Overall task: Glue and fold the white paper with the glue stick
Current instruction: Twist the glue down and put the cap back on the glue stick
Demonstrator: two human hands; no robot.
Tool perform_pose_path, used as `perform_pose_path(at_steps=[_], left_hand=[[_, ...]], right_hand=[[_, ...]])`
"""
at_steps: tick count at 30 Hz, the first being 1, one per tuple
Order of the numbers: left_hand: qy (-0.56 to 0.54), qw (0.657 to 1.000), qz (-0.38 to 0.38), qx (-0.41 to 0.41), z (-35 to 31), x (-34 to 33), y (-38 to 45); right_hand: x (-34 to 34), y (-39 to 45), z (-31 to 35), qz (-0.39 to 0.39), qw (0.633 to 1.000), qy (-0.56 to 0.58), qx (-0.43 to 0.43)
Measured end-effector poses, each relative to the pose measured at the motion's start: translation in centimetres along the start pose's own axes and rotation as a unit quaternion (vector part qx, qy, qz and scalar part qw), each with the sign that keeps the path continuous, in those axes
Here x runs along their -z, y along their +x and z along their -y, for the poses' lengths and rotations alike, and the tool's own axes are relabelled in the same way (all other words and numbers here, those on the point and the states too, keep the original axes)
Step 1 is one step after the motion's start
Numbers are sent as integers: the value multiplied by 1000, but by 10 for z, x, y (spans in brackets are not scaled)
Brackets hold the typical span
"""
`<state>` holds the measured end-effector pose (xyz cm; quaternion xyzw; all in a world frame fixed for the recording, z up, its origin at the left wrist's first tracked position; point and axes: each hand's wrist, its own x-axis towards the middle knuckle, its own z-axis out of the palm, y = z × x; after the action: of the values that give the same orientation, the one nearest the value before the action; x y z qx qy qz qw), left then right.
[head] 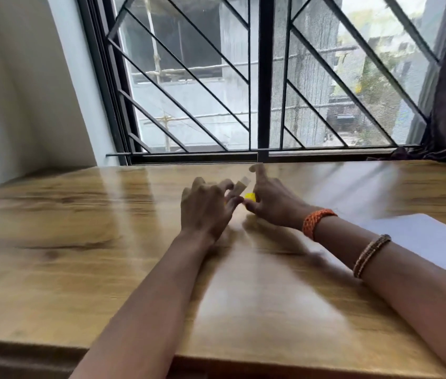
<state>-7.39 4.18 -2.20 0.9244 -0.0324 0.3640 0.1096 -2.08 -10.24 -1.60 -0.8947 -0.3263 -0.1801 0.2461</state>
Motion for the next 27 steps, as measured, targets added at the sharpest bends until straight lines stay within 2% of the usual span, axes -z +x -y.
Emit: perform_pose_path(at_steps=[4, 12, 18, 27], left_hand=[[56, 995, -19, -85, -22, 5, -4], [74, 982, -54, -162, -65, -2, -18], [74, 983, -68, -153, -74, -1, -21], [49, 990, -47, -121, -69, 0, -20]], right_hand=[[25, -13, -4, -27, 1000, 13, 2], [55, -52, -27, -93, 995, -44, 12], [67, -64, -37, -128, 990, -54, 12], [67, -67, -25, -138, 989, -26, 32]])
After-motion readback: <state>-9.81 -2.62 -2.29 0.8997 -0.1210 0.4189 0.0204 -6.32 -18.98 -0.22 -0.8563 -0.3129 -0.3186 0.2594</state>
